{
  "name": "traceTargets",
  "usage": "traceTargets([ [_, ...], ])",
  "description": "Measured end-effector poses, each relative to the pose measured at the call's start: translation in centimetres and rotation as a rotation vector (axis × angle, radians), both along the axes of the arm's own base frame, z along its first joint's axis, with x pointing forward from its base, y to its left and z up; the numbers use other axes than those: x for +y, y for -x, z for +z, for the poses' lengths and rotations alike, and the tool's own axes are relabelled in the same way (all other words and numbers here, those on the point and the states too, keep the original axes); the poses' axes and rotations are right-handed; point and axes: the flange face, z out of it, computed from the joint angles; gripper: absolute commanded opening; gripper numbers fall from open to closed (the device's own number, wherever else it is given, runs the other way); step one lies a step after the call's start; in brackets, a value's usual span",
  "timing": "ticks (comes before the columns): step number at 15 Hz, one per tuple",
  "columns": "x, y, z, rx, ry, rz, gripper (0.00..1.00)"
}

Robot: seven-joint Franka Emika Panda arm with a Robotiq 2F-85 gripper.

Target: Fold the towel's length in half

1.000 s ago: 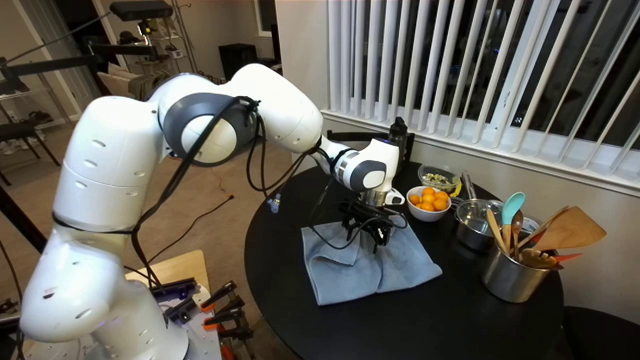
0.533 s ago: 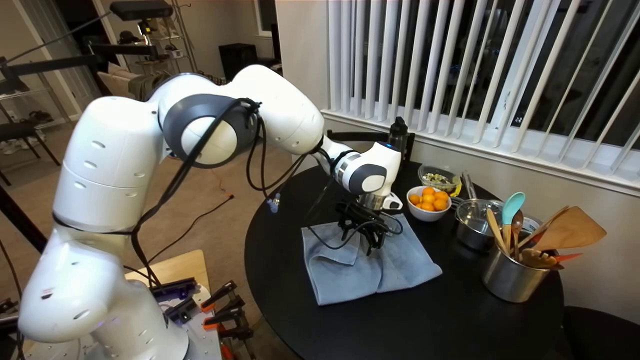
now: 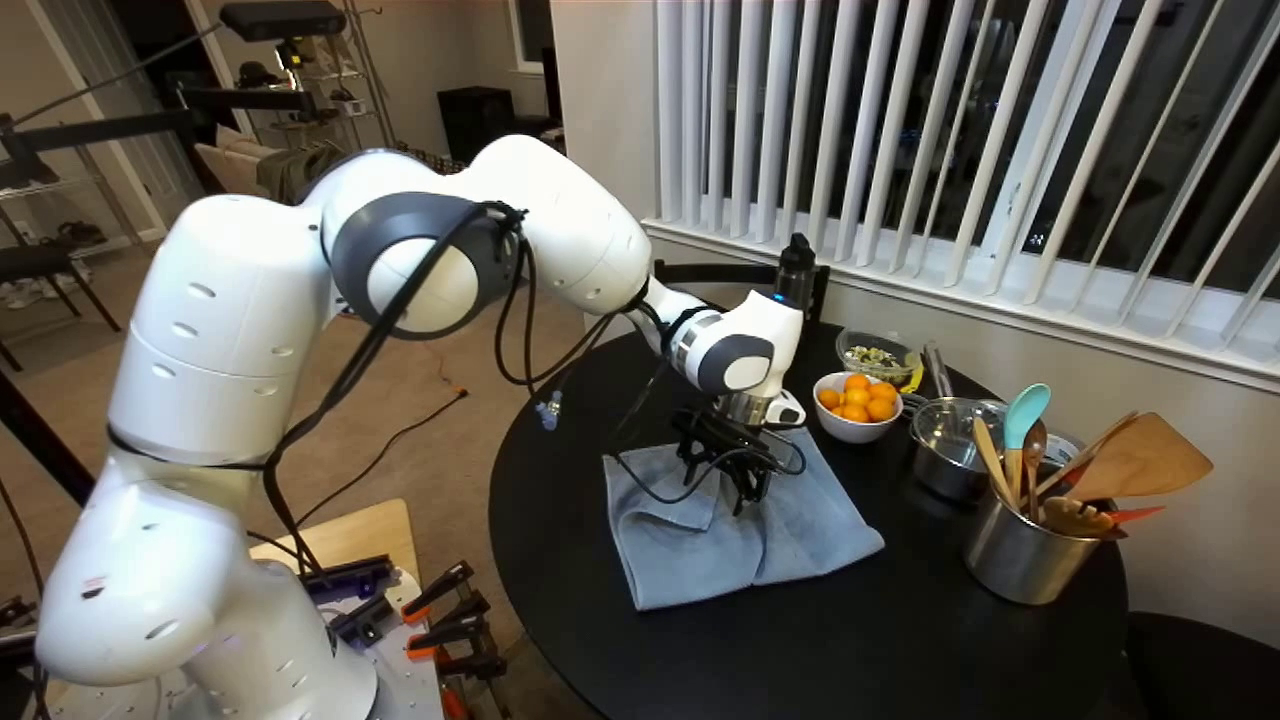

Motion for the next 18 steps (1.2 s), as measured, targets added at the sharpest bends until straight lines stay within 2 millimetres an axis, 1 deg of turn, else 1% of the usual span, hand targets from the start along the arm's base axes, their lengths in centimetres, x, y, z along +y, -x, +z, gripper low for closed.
traceTargets([
  [4,-0.2,0.4,-2.3,0.022,-0.016,-0.015,1.00],
  [8,0.5,0.9,-4.0,0.053,-0.068,-0.017,1.00],
  [15,0.4,0.8,-4.0,0.054,-0.108,-0.033,1.00],
  [18,0.7,0.9,-3.9,0.063,-0.146,-0.012,1.00],
])
